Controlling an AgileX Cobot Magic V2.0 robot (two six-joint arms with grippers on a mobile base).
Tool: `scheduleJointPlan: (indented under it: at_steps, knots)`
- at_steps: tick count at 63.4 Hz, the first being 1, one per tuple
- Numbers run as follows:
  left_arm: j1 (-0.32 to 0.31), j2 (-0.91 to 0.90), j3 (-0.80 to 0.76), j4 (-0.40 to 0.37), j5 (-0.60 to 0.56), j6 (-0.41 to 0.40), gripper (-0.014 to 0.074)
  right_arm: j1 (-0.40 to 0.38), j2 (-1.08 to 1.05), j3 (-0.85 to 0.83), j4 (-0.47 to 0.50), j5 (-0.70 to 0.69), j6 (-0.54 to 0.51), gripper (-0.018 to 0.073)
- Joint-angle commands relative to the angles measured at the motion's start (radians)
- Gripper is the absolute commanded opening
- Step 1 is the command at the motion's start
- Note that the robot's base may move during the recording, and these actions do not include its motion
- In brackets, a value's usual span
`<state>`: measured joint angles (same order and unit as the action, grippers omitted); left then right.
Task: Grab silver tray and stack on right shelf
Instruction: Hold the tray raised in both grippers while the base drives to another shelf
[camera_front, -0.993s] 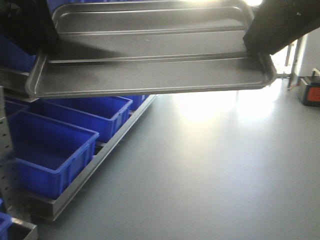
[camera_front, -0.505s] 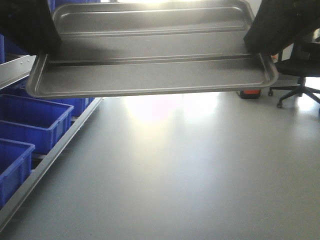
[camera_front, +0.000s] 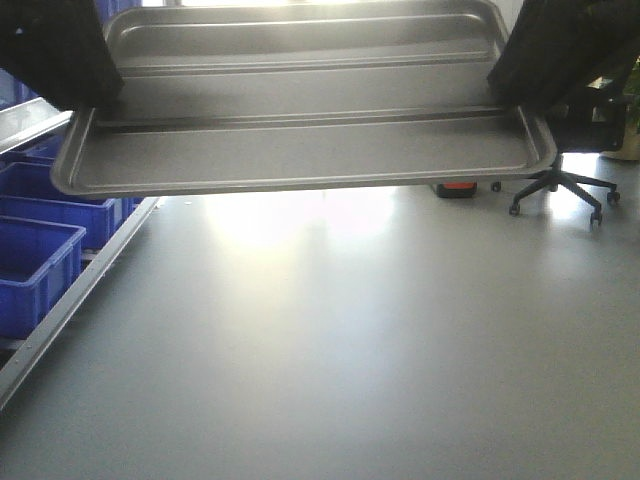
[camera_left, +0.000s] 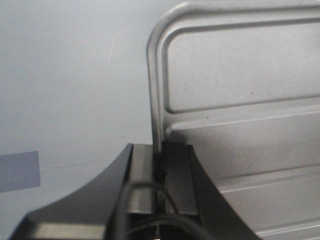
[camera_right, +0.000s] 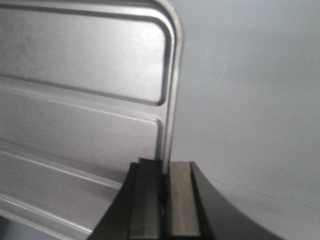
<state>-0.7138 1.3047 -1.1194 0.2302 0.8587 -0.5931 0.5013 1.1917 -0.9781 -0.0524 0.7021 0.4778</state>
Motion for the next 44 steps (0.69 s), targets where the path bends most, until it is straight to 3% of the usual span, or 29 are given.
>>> scheduleJointPlan:
  at_steps: [1,44]
  knots:
    - [-0.002,-0.025,-0.024,0.069,0.028,0.023,-0.0092,-0.011,-0.025,-0.029,-0.057,-0.043,-0.01,0.0057]
    - [-0.002,-0.025,-0.024,0.069,0.03,0.023,-0.0092,-0.011,-0.025,-0.029,-0.057,-0.04,-0.01,0.0057]
